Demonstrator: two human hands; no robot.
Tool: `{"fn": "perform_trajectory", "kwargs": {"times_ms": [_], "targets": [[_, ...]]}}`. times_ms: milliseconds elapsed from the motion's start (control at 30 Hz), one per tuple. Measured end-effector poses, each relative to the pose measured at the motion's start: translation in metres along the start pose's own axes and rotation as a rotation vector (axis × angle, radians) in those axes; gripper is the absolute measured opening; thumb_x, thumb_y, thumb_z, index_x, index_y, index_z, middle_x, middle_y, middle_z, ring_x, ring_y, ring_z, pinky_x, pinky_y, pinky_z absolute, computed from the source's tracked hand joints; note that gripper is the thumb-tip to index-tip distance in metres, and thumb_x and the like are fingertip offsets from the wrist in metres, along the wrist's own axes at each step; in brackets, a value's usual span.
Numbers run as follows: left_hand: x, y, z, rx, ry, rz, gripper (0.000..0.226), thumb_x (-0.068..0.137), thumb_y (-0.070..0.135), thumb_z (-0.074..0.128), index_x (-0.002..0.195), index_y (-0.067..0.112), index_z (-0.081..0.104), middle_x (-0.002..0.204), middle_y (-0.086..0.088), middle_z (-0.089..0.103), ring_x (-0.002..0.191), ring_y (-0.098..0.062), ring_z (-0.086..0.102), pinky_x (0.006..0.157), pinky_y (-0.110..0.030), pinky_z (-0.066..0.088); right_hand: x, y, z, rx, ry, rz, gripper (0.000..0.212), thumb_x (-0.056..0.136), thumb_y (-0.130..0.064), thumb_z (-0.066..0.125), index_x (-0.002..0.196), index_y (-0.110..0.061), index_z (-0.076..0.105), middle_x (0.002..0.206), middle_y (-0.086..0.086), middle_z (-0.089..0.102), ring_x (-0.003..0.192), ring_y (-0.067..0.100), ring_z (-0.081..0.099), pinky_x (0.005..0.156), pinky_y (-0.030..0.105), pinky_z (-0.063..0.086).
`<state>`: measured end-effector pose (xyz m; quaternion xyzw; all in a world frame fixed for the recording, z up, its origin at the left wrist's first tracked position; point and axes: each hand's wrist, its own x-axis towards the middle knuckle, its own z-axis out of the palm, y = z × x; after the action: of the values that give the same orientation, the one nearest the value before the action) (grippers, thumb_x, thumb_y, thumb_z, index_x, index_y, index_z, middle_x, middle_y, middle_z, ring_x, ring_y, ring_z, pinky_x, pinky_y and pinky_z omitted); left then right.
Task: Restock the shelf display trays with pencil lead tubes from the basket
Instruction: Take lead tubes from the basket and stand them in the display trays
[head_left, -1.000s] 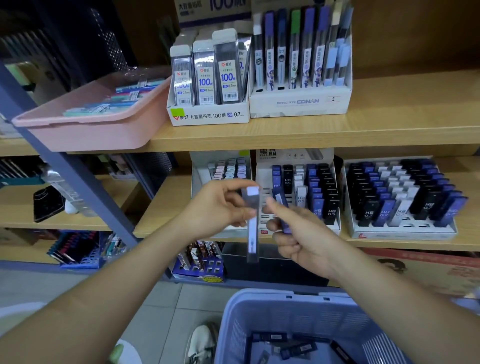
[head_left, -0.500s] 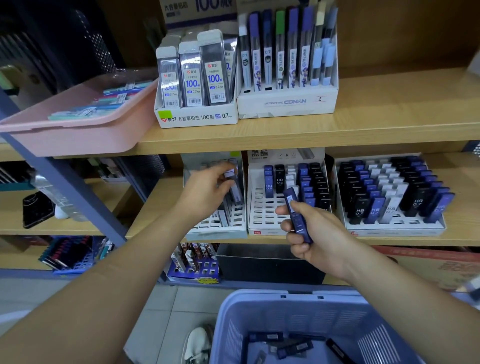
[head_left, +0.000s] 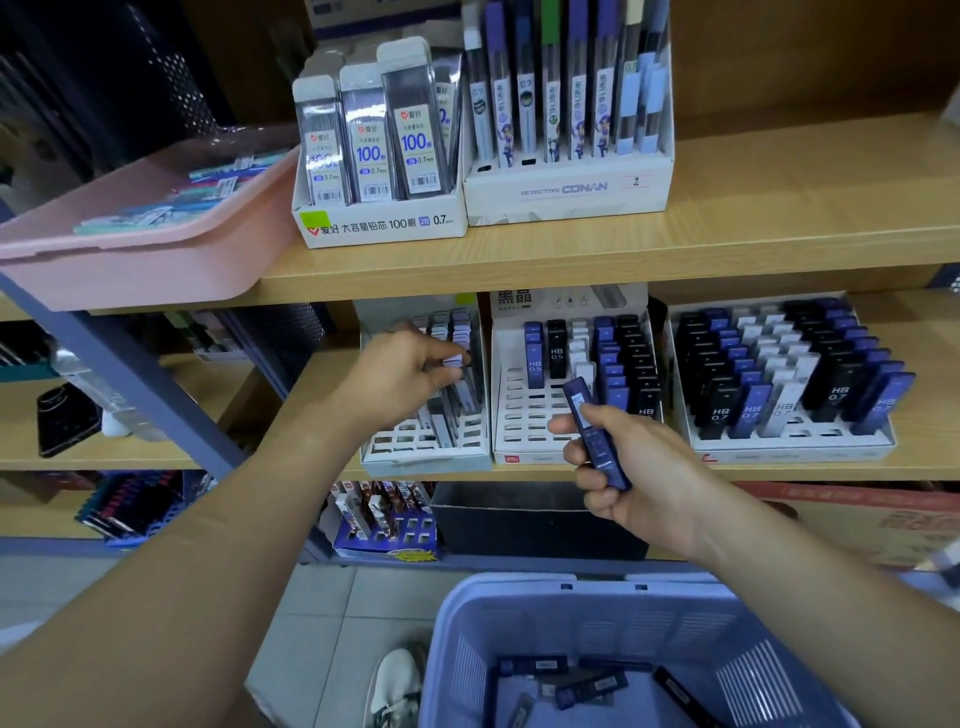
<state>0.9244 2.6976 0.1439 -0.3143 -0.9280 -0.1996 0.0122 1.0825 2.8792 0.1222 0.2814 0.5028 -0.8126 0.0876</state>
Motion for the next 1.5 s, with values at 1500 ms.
{"fn": "perform_trajectory", "kwargs": {"times_ms": [1500], "targets": [[-0.029,0.086,0.016,-0.809,-0.382,-0.116,0.019,0.092,0.006,0.058,0.107,0.017,0.065,0.080,-0.005,0.070,0.067,-0.014,0.064,0.068,-0.028,0.056,-0.016,-0.006,-0.017,-0.074,-0.029,-0.249,0.015,0.086,-0.002,0.068,0.087,-0.016,0.073,0.073,-0.001,0.074,0.063,0.008,0.064,0.062,0.023,0.047]]}}
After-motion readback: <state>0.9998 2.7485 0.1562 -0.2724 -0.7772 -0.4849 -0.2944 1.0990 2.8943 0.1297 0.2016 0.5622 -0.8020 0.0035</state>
